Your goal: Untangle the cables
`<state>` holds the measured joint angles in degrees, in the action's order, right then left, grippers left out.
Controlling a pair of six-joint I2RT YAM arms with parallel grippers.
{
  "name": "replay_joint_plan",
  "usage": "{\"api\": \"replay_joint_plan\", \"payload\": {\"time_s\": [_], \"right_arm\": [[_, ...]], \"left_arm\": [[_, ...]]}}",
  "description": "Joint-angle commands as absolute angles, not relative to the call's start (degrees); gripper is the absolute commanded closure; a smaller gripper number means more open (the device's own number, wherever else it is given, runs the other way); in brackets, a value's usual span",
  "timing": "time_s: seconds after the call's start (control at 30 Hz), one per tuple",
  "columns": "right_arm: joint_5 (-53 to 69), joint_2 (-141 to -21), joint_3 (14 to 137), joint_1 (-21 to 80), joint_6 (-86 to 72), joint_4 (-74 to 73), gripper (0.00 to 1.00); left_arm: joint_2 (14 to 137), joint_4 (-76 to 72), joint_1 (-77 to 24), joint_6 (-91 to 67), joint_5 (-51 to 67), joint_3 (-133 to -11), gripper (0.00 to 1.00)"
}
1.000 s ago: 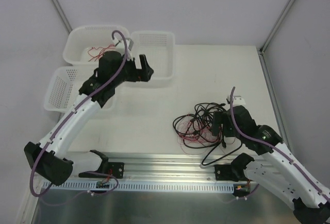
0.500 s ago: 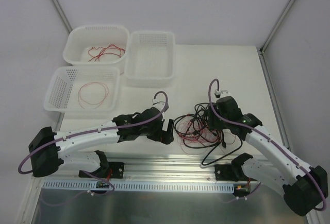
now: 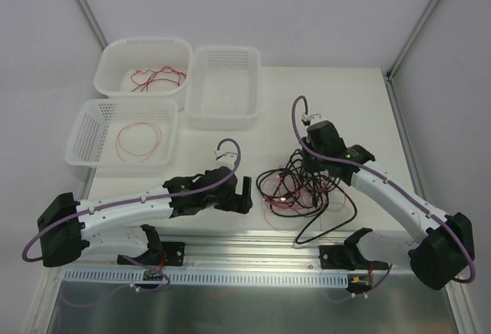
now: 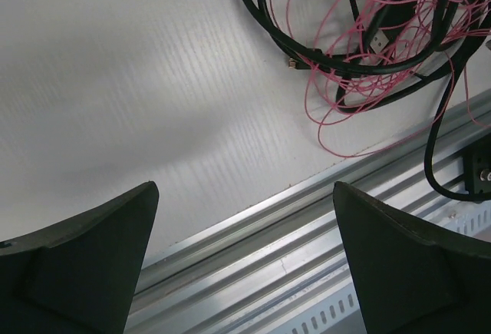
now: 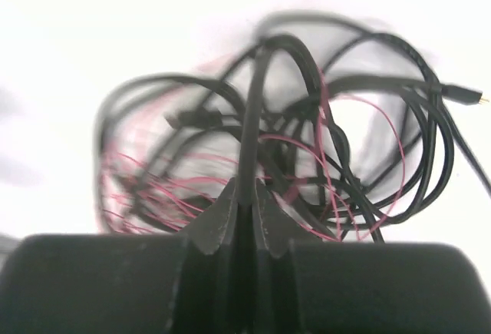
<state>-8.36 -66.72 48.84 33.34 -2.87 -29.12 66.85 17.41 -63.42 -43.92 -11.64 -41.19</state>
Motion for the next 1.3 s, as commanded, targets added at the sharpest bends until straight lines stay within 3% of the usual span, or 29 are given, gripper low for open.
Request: {"api": "replay_joint_plan", "payload": {"time_s": [0.0,0.17,0.37,0.53,0.73,0.83,0.93,1.07,1.27], "right_arm": [[-6.94,-63.99,60.01,37.60,-1.06,-29.43,0.99],[-7.55,-59.68,74.32,38.85,1.30,-32.25,0.99],[-5.71,-54.94,80.16,38.85,4.83,-31.73,0.98],[-7.90,-49.32,68.23,38.93,2.38,-31.90,0.94],[-17.74,-37.55,49.52,38.41,-7.63,-35.76,0.95],[-21.89,-32.45,45.97,38.06,-11.95,-41.29,0.97],[-16.63,-30.07,45.35,37.88,-9.59,-44.29,0.99],[-10.82,-30.40,51.74,37.88,-3.62,-46.05,0.99],[-5.46,-39.80,83.71,37.97,5.53,-47.37,0.99]], "left_arm": [[59.71,16.88,-63.90,-45.88,-16.43,-38.50,0.01],[50.29,16.96,-63.81,-46.06,-20.65,-35.34,0.01],[42.02,17.14,-63.81,-42.20,-21.27,-35.42,0.01],[42.45,17.31,-63.81,-41.57,-20.66,-35.86,0.01],[48.95,17.31,-63.81,-41.57,-19.16,-37.44,0.01],[52.02,17.23,-63.81,-41.49,-19.07,-38.66,0.01],[55.19,16.96,-63.81,-39.13,-19.07,-41.73,0.01],[59.58,16.53,-63.81,-35.60,-20.21,-46.66,0.01],[65.56,16.09,-63.81,-33.93,-20.39,-52.38,0.01]]}}
